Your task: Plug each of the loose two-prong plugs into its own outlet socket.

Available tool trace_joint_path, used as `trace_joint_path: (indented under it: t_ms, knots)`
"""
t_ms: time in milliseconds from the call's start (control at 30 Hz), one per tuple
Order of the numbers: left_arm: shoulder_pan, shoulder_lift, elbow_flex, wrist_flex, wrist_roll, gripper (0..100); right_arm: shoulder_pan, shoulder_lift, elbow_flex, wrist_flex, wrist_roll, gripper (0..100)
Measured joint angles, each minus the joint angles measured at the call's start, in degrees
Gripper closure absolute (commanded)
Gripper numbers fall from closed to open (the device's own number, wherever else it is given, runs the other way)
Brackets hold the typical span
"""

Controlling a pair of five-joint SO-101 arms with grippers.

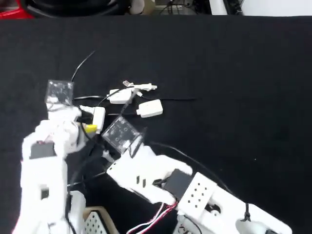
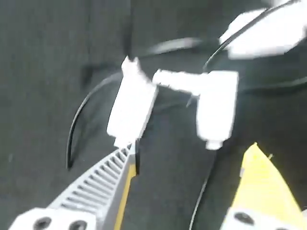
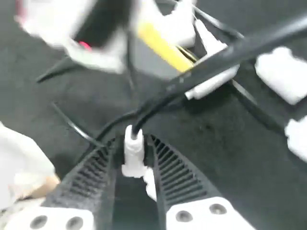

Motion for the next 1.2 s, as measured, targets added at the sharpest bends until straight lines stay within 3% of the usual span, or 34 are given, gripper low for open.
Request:
trace_joint_path:
  t_ms: [133, 300, 600, 733, 967, 1200]
  knots:
    - [5.36, -15.74, 2.99, 3.43, 0.26, 66, -0.26, 0.0, 3.43, -4.31, 1.49, 98.7]
    - [13.45, -28.84, 3.34, 14.68, 0.26, 66, -0.44, 0.09, 3.87, -5.1, 1.49, 98.7]
    - [15.91, -33.93, 2.99, 22.51, -4.31, 66, 2.46, 0.18, 4.04, -5.01, 1.67, 98.7]
    - [12.48, -33.76, 3.78, 21.01, -4.57, 66, 3.6, 0.09, 3.6, -0.18, 1.58, 98.7]
    - [2.81, -33.76, 10.73, 17.05, -4.92, 66, 12.22, 0.09, 0.62, 14.77, -2.11, 98.7]
    - [-1.76, -33.76, 15.91, 13.63, -4.92, 66, 14.95, 0.09, 0.62, 16.53, -6.33, 98.7]
